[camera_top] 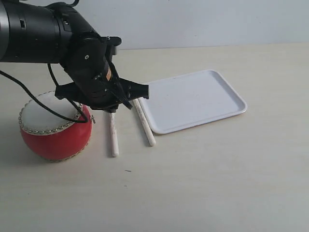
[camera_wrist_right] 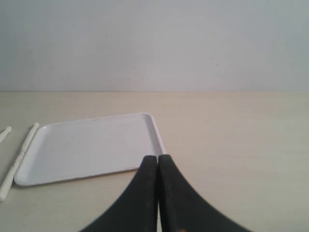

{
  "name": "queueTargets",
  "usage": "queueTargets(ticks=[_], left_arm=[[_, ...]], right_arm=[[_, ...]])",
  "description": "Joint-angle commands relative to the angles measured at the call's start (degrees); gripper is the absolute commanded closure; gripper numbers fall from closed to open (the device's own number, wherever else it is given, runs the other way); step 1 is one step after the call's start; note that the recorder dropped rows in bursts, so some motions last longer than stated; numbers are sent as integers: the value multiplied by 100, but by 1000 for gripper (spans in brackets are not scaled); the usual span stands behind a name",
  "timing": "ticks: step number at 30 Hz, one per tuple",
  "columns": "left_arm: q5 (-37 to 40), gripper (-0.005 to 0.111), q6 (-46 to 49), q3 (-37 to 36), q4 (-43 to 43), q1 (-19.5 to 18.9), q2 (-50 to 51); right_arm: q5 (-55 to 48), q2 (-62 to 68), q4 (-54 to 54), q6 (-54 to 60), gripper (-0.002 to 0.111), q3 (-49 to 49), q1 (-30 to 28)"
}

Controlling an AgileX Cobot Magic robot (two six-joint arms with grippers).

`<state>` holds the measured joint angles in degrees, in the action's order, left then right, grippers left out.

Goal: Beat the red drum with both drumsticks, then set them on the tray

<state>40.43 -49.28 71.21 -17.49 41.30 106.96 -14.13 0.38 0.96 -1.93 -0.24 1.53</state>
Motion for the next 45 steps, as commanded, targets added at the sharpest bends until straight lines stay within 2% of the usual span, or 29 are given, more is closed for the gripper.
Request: queueTargets(ticks=[1, 6, 13, 19, 24, 27, 31, 33, 45], left_arm=[[-56, 107, -66, 28, 138, -151, 212], [-274, 107, -43, 28, -331, -139, 351], [-803, 107, -23, 28, -316, -139, 550], [-893, 107, -172, 28, -278, -154, 659], [-858, 106, -171, 28, -14, -310, 659], [-664, 95, -12, 28, 29, -419, 659], [-523, 68, -5, 28, 29, -425, 659], [-565, 60, 0, 28, 29, -425, 659], [-938, 60, -51, 28, 61, -425, 747]], right_arm=[[9, -38, 38, 16, 108, 24, -21], [9, -38, 38, 28, 108, 24, -21], [9, -38, 38, 17, 108, 24, -21], [9, -38, 38, 17, 108, 24, -21], [9, -38, 38, 17, 108, 24, -21], [9, -38, 38, 17, 108, 24, -21], [9, -38, 38, 27, 108, 24, -21], [9, -38, 38, 27, 108, 24, -21], [9, -38, 38, 27, 108, 24, -21]])
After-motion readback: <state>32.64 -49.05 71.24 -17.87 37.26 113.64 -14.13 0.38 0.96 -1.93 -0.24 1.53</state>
